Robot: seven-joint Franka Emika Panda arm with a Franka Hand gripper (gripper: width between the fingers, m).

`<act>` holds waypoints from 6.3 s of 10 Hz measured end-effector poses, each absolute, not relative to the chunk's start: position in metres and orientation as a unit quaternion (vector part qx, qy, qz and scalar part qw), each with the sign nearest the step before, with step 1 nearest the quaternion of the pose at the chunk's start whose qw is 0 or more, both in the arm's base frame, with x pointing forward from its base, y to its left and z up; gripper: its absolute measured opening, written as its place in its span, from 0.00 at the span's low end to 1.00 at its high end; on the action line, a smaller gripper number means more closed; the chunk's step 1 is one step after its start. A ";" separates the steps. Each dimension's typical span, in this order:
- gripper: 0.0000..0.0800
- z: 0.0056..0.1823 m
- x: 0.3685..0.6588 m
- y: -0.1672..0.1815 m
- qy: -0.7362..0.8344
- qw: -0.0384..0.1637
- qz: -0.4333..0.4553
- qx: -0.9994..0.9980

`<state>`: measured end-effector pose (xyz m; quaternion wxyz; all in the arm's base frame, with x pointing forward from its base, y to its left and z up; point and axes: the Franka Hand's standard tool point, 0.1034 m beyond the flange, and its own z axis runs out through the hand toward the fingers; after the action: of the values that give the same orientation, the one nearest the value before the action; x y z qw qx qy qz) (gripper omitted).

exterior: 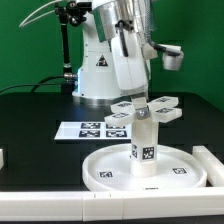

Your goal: Assemble round table

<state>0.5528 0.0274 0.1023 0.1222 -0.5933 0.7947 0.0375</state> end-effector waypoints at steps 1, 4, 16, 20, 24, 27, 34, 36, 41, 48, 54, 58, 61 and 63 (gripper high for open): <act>0.56 0.102 0.553 0.027 0.812 0.125 0.040 -0.568; 0.56 0.102 0.553 0.026 0.838 0.127 0.047 -0.529; 0.81 0.129 0.560 0.036 0.684 0.152 0.020 -0.713; 0.81 0.129 0.560 0.039 0.569 0.150 -0.004 -0.809; 0.81 0.131 0.562 0.038 0.365 0.129 -0.039 -0.921; 0.81 0.136 0.570 0.040 0.181 0.116 -0.051 -0.975; 0.81 0.128 0.573 0.037 -0.145 0.074 -0.083 -0.983; 0.81 0.127 0.580 0.042 -0.254 0.055 -0.072 -0.963; 0.81 0.124 0.578 0.037 -0.420 0.036 -0.074 -0.904; 0.81 0.121 0.569 0.030 -0.628 -0.002 -0.052 -0.776; 0.81 0.112 0.556 0.030 -0.552 0.002 -0.047 -0.833; 0.81 0.111 0.556 0.023 -0.547 0.003 -0.046 -0.836; 0.81 0.105 0.554 0.024 -0.546 0.006 -0.042 -0.836; 0.81 0.103 0.553 0.024 -0.546 0.007 -0.040 -0.837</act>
Offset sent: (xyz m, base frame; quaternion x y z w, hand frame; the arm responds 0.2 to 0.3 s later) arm 0.0000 0.0000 0.0000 0.0000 0.0000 0.0650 0.9979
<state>0.5531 0.0235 0.1033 0.0067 -0.8365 -0.5464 -0.0404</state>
